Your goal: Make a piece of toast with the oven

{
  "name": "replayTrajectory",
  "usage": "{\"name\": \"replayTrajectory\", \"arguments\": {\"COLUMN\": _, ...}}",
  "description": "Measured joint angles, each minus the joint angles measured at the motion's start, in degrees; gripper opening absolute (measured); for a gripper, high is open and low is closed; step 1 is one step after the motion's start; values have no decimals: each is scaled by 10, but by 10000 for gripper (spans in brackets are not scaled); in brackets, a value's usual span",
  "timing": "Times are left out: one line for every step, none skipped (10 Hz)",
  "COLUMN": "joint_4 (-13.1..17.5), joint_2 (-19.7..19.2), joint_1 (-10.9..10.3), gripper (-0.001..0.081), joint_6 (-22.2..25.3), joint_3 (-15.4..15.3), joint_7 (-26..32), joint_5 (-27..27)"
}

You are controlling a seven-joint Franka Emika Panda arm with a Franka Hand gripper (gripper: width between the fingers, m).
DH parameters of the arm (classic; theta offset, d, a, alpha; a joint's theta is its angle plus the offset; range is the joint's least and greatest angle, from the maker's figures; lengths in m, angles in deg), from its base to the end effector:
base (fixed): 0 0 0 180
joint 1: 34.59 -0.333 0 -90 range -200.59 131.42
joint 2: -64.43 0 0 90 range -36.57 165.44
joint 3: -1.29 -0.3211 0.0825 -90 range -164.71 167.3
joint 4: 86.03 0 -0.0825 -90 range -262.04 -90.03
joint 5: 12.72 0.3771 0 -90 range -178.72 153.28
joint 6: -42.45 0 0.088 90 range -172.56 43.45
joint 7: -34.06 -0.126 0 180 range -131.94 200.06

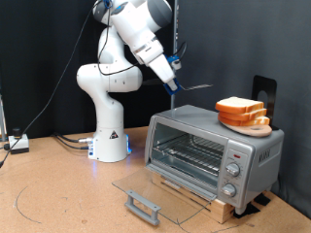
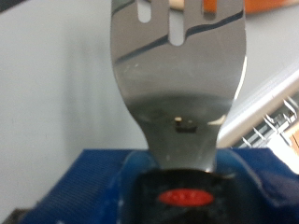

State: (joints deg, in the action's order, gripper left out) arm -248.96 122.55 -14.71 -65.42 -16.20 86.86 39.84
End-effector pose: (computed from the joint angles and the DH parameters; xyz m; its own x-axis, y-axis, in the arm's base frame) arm 0.2780 0.0555 0.4413 0.8311 0.3228 0.4528 0.5038 -0.7819 -0.3672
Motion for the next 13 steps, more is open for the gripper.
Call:
{"name": "replayTrajectory", "arguments": {"joint_4": 3, "joint_2": 0, "joint_1": 15, "gripper": 423, "joint_6": 18, "joint_3": 19, "joint_7": 1, "joint_5": -22}}
{"name": "replayTrajectory", "arguments": {"joint_4": 4, "joint_2": 0, "joint_1": 28, "gripper": 423, "joint_6": 33, "joint_3": 41, "joint_7": 7, "joint_5": -40}}
{"name": "replayTrajectory", "arguments": {"joint_4": 6, "joint_2": 0, "joint_1": 39, "gripper": 423, "joint_6": 52, "joint_3": 65, "joint_7": 14, "joint_5": -58}}
{"name": "replayTrajectory", "arguments": {"joint_4": 10, "joint_2": -7, "joint_1": 45, "gripper": 423, "joint_6": 70, "joint_3": 84, "joint_7": 20, "joint_5": -65}}
{"name": "replayTrajectory", "arguments": {"joint_4": 12, "joint_2": -7, "joint_1": 45, "gripper": 423, "joint_6": 70, "joint_3": 81, "joint_7": 20, "joint_5": -65}}
{"name": "replayTrajectory", "arguments": {"joint_4": 19, "joint_2": -11, "joint_1": 43, "gripper": 423, "joint_6": 76, "joint_3": 76, "joint_7": 30, "joint_5": -75}}
{"name": "replayTrajectory", "arguments": {"joint_4": 32, "joint_2": -25, "joint_1": 39, "gripper": 423, "joint_6": 78, "joint_3": 72, "joint_7": 50, "joint_5": -83}}
{"name": "replayTrajectory", "arguments": {"joint_4": 48, "joint_2": -48, "joint_1": 38, "gripper": 423, "joint_6": 75, "joint_3": 65, "joint_7": 73, "joint_5": -88}}
{"name": "replayTrajectory", "arguments": {"joint_4": 64, "joint_2": -73, "joint_1": 38, "gripper": 423, "joint_6": 62, "joint_3": 56, "joint_7": 90, "joint_5": -91}}
{"name": "replayTrajectory", "arguments": {"joint_4": 80, "joint_2": -98, "joint_1": 38, "gripper": 423, "joint_6": 48, "joint_3": 47, "joint_7": 102, "joint_5": -98}}
{"name": "replayTrajectory", "arguments": {"joint_4": 97, "joint_2": -122, "joint_1": 39, "gripper": 423, "joint_6": 33, "joint_3": 37, "joint_7": 112, "joint_5": -110}}
{"name": "replayTrajectory", "arguments": {"joint_4": 112, "joint_2": -145, "joint_1": 41, "gripper": 423, "joint_6": 16, "joint_3": 26, "joint_7": 114, "joint_5": -121}}
{"name": "replayTrajectory", "arguments": {"joint_4": 129, "joint_2": -172, "joint_1": 45, "gripper": 423, "joint_6": 7, "joint_3": 16, "joint_7": 114, "joint_5": -131}}
